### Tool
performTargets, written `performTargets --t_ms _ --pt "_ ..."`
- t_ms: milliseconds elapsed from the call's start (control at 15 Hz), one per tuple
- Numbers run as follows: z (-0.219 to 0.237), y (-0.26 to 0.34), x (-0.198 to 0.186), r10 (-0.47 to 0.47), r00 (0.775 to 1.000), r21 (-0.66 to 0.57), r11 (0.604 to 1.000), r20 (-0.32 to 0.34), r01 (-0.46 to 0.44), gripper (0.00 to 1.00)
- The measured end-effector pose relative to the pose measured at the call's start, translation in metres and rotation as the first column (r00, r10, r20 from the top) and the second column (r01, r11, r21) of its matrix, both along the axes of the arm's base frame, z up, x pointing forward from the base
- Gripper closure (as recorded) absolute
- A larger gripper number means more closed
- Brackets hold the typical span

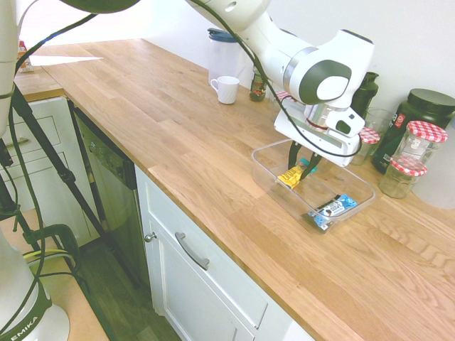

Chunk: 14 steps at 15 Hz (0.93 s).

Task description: Put the protein bar into the container

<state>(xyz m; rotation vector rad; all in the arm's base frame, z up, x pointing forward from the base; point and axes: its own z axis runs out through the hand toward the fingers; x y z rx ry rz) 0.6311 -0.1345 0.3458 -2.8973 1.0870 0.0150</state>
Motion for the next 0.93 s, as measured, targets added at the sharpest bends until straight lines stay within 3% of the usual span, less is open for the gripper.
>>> performTargets --t_ms 667,800,933 --pt "-0.001 0.0 0.0 -0.007 1.0 -0.005 1.0 0.005 0.007 0.0" --pt "0.017 -0.009 -0.004 -0.021 0.999 -0.013 1.0 0.037 0.022 0.0" --pt "0.062 -0.019 -0.022 -0.028 0.995 -0.014 0.999 0.096 0.029 0.0"
